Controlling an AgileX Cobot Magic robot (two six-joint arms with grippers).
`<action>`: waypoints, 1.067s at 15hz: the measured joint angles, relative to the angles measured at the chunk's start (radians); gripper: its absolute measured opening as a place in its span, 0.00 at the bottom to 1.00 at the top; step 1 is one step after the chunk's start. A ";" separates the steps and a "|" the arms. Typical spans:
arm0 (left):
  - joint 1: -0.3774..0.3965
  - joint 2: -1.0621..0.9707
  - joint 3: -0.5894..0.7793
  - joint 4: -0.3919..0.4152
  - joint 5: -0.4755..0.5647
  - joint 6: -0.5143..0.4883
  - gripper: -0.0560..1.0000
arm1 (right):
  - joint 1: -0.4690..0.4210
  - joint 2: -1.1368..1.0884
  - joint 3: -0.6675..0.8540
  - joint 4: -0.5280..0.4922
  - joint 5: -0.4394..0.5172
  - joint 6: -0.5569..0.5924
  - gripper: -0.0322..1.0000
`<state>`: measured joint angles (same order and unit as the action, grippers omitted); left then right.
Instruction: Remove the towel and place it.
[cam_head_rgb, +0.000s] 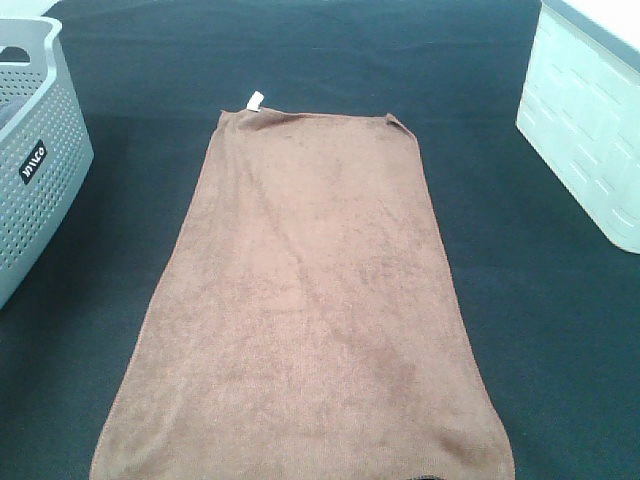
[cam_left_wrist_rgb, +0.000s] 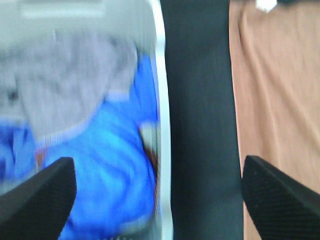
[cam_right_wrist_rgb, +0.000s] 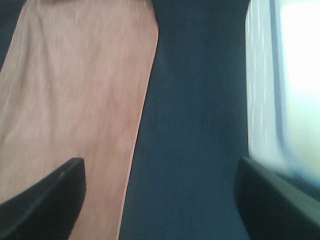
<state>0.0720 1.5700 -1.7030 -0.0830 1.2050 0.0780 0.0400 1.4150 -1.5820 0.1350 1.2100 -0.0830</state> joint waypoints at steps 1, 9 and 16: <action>0.000 -0.119 0.151 0.001 -0.015 0.003 0.84 | 0.000 -0.121 0.142 -0.001 -0.007 0.014 0.75; 0.000 -0.994 0.897 0.083 -0.216 0.003 0.84 | 0.000 -0.948 0.832 -0.014 -0.114 0.017 0.75; 0.000 -1.560 1.150 0.117 -0.171 0.003 0.84 | 0.000 -1.293 1.035 -0.050 -0.164 0.004 0.75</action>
<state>0.0720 0.0100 -0.5530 0.0340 1.0340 0.0810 0.0400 0.1220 -0.5470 0.0850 1.0460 -0.0790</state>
